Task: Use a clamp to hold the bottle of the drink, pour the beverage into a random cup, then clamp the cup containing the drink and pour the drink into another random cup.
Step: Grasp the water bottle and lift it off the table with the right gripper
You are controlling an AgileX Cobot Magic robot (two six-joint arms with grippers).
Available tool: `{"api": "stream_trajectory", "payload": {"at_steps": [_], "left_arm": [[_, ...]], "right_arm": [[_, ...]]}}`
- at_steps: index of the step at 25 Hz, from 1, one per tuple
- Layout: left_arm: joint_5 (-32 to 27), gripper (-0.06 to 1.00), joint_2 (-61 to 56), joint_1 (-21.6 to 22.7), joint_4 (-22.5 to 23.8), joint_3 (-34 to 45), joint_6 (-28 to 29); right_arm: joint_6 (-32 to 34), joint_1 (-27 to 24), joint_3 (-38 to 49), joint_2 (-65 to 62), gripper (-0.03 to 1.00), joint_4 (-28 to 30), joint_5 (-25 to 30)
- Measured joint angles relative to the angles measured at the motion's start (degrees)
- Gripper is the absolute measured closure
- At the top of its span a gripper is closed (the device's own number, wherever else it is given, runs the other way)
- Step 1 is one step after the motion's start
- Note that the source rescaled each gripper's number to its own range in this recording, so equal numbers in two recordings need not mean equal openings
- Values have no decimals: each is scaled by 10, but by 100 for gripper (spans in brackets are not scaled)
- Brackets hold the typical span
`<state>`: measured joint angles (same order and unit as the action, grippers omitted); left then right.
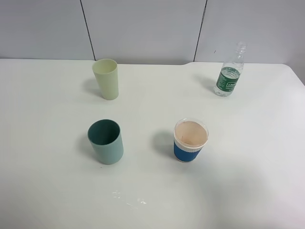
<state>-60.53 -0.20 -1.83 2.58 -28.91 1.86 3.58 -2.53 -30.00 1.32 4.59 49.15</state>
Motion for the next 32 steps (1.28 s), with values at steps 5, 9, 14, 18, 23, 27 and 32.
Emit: {"api": "stream_trajectory", "payload": {"at_steps": [5,9,14,18,23,27,32], "left_arm": [[0,-6,0,0,0,0,0],[0,-6,0,0,0,0,0],[0,-6,0,0,0,0,0],[0,-6,0,0,0,0,0],[0,-6,0,0,0,0,0],[0,-6,0,0,0,0,0],[0,-6,0,0,0,0,0]], "right_arm": [[0,0,0,97,5,0,-68],[0,0,0,200,5,0,-138],[0,0,0,327,5,0,-232],[0,0,0,424,5,0,-295],[0,0,0,526,5,0,-356],[0,0,0,595,5,0,-393],[0,0,0,673,5,0,-449]]}}
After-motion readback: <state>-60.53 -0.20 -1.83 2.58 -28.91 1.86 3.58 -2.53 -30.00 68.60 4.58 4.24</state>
